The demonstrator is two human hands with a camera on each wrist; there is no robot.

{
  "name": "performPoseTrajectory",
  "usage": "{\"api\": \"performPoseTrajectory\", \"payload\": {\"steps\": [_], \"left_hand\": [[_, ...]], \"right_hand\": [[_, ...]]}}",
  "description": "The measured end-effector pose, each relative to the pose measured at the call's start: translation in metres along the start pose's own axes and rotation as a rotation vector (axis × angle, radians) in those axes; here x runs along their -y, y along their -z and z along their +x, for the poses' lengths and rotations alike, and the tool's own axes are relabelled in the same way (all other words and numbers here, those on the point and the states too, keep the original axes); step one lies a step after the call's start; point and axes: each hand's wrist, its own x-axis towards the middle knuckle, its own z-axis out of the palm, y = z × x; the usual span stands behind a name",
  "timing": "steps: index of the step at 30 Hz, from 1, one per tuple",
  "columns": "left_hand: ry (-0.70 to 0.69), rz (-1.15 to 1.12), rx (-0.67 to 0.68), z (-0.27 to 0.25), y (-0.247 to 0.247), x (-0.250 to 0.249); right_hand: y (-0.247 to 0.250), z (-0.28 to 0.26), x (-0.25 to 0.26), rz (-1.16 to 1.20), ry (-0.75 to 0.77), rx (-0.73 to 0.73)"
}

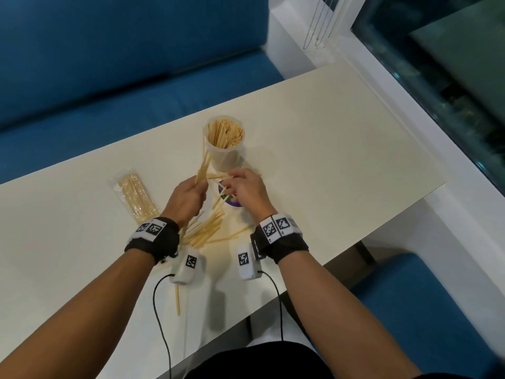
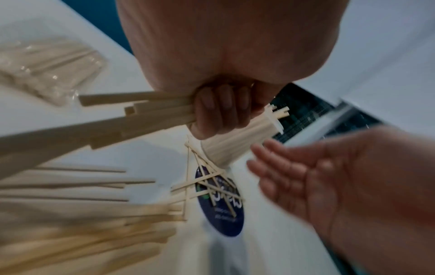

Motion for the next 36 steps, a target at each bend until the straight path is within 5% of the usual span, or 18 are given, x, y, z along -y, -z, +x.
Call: {"api": "performPoseTrajectory", "payload": {"steps": [5,11,20,30,36], "left_hand": [[0.177,-0.561,0.026,0.006,0.011,-0.01],[0.159,-0.744,0.032,0.006,0.018,-0.009],[0.088,-0.796,-0.202,0.007,0.019,-0.015],[0.097,-0.705,-0.415,0.012,0.039,-0.013],[0.205,-0.622,-0.223,-0.005,0.033,-0.002]], "right_hand": [[-0.017,-0.021,-0.046,-0.271,-0.094,0.426],[-0.036,-0.035,-0.066,-0.122,-0.202,0.657],[-0.038,-0.038,-0.05,0.163,-0.236,0.457],[0.011,-0.039,-0.052,-0.249,-0.233,0.531],[0.029,-0.027,-0.044,-0.052,-0.144,0.165]]}}
